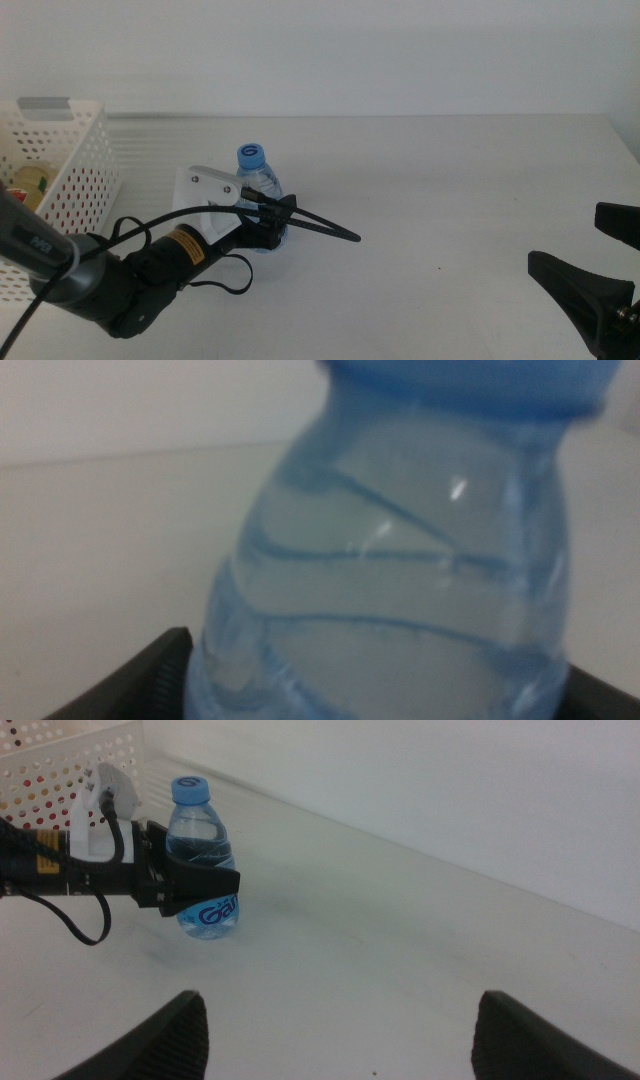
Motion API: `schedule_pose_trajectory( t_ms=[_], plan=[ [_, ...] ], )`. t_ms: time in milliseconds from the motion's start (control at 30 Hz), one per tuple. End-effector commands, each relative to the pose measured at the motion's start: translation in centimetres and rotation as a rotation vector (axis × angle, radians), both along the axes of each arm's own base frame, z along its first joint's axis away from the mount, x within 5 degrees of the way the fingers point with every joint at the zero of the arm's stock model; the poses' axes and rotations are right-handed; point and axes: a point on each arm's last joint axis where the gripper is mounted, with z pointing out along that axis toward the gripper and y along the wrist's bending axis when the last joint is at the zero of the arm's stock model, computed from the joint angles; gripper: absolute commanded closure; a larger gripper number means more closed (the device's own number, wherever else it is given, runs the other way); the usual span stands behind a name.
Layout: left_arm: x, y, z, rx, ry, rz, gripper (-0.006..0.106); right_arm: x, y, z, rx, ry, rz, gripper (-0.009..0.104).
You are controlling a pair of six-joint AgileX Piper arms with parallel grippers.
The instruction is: Use arms to grab the bottles and put them into the dustbin to the left of the table.
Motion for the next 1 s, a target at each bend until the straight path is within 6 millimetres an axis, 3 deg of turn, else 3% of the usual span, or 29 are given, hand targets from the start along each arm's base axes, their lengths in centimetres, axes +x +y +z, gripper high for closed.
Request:
schedule_pose_trajectory(
  t_ms=[0, 133, 300, 400, 467, 567, 767, 967],
  plan=[
    [0.5, -0.1, 2.8, -0.119, -0.175, 0.005, 0.011, 0.1, 0.1, 1.6, 0.035, -0.095, 0.007, 0.02],
    [0.5, -0.1, 2.7, -0.121, -0.173, 0.005, 0.019, 0.1, 0.1, 1.6, 0.035, -0.095, 0.007, 0.02],
    [0.5, -0.1, 2.8, -0.129, -0.181, 0.002, 0.039, 0.1, 0.1, 1.6, 0.035, -0.095, 0.007, 0.02],
    [0.5, -0.1, 2.8, -0.126, -0.179, 0.0, 0.058, 0.1, 0.1, 1.6, 0.035, -0.095, 0.007, 0.02],
    [0.3, -0.2, 2.9, -0.122, -0.177, -0.019, 0.087, 0.1, 0.1, 1.6, 0.035, -0.095, 0.007, 0.02],
    [0.0, -0.5, 4.0, -0.093, -0.176, -0.05, 0.103, 0.1, 0.1, 1.6, 0.035, -0.095, 0.007, 0.02],
    [-0.9, 0.2, 8.4, 0.011, -0.106, -0.005, 0.105, 0.1, 0.1, 1.6, 0.035, -0.095, 0.007, 0.02],
    [-3.1, 1.7, 13.8, -0.021, -0.016, 0.093, 0.105, 0.1, 0.1, 1.6, 0.035, -0.095, 0.007, 0.02]
  ],
)
